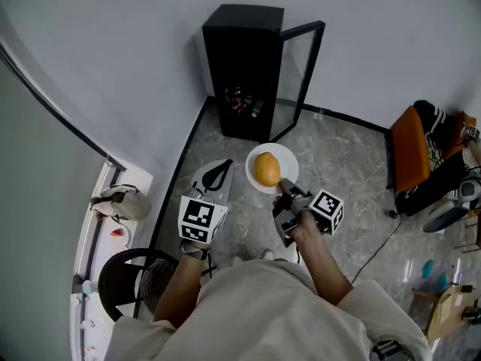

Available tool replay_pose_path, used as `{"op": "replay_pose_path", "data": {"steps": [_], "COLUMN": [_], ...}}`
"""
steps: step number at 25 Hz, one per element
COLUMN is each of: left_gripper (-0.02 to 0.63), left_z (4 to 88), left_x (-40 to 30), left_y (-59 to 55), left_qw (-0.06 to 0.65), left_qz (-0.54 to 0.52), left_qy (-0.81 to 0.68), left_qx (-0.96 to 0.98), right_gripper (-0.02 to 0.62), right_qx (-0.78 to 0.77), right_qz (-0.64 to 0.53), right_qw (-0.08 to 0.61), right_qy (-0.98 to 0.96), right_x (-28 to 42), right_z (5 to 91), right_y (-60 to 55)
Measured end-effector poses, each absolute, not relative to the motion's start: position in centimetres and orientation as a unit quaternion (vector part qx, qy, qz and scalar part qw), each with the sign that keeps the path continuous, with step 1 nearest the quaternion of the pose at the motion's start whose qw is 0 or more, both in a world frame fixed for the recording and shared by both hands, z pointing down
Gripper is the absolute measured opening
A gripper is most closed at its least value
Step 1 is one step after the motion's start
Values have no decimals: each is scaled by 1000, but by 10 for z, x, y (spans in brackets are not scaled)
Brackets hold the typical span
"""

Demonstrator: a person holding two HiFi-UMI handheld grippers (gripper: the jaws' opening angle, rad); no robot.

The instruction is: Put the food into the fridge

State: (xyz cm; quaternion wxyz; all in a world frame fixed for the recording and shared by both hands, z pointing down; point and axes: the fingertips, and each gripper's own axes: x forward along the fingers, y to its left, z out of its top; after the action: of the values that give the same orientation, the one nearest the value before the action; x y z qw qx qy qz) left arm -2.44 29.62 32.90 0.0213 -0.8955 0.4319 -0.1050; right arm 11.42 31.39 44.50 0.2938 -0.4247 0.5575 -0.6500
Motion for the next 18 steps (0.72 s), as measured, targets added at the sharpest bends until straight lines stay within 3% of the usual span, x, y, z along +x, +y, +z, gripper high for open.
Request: {"op": "replay_pose_path", "data": {"steps": [18], "left_gripper": [2], "left_z": [343], "left_x": [-20], "left_y": [296], "left_qw": [8], "left_qz": [-116], "left_qy": [424], "left_qx": [-898], "right_gripper": [25], "right_qx": [-434], "right_qz": [-650], "right_qw": [290], "right_qy": [553], "right_x": [119], "right_z": [455], "right_y": [312]}}
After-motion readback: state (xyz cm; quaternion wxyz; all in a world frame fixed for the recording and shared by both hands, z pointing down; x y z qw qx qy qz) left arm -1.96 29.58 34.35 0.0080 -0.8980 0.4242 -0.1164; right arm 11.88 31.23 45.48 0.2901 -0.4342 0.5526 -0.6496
